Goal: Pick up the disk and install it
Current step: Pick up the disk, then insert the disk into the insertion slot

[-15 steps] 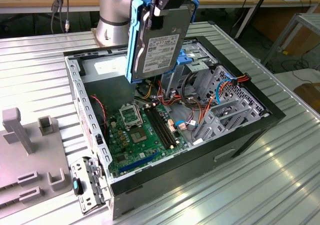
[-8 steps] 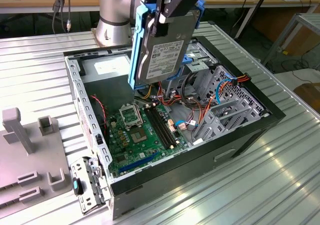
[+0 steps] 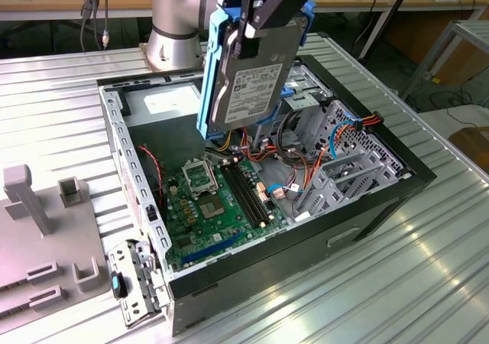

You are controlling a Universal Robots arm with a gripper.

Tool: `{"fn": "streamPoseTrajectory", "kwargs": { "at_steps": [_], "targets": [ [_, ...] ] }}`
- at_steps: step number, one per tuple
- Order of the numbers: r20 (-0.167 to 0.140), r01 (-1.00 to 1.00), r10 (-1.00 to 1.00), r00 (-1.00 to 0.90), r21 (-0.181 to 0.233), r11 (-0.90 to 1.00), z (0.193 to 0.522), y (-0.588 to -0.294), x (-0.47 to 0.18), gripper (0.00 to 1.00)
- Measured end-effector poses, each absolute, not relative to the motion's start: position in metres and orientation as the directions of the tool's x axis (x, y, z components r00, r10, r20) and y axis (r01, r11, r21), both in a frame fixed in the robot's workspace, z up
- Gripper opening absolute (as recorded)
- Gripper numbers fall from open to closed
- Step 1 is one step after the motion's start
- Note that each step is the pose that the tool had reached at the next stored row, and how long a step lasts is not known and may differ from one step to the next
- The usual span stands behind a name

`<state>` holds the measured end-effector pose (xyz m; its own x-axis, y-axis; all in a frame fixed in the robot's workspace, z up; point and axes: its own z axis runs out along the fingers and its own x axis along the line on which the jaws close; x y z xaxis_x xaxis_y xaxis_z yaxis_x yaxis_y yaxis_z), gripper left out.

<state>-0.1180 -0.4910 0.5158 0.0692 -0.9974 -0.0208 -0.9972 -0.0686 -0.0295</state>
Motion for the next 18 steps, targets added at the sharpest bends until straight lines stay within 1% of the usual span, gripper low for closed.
{"fn": "streamPoseTrajectory", "kwargs": {
  "at_steps": [18],
  "targets": [
    [-0.021, -0.997, -0.997, 0.069, -0.029, -0.069, 0.5159, -0.4985, -0.118, 0.37]
  ]
}}
